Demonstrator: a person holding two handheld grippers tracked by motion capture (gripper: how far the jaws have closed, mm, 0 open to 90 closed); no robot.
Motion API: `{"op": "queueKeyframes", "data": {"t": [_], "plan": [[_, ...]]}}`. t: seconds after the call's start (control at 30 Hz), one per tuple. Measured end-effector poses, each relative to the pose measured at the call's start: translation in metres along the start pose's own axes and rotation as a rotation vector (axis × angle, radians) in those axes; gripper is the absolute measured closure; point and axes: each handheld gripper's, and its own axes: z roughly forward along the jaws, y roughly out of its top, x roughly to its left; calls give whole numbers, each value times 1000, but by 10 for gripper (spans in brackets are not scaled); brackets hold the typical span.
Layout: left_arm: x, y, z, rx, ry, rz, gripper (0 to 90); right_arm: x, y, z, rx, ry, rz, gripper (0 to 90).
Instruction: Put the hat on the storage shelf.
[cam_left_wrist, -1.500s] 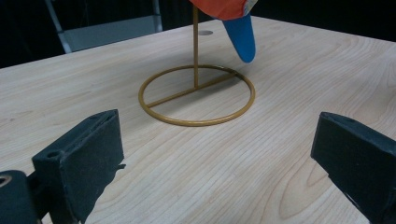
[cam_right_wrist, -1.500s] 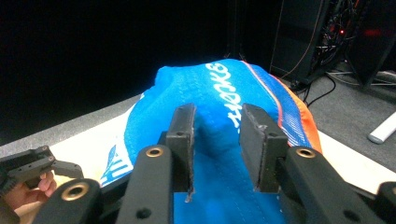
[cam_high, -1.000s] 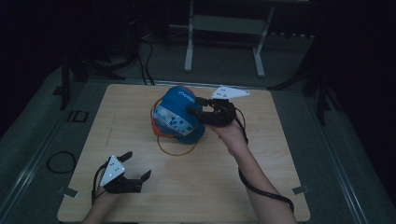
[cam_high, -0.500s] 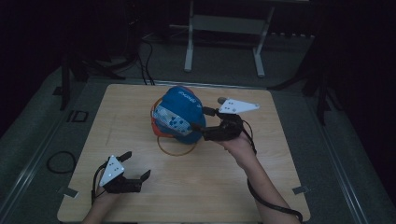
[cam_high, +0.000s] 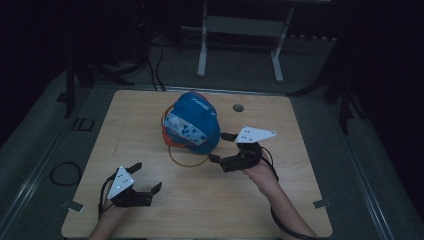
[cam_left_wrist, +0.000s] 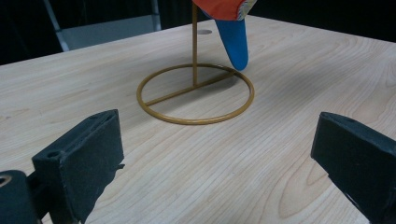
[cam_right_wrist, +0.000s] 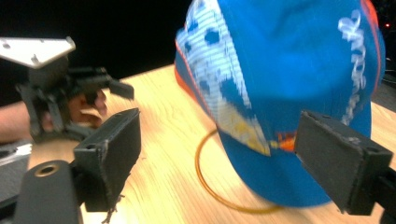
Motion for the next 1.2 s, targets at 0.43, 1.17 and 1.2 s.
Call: {"op": "queueKeyframes", "data": {"t": [0.43,1.17,1.2], "plan": [[0,-1,1,9,-9,1,27,1,-50,-7,33,10,8,142],[2,-3,4,28,-8,-7,28,-3,-119,-18,129,-9,66,142],[2,-3,4,26,-10,-7,28,-3,-121,-19,133,-9,67,142]]}}
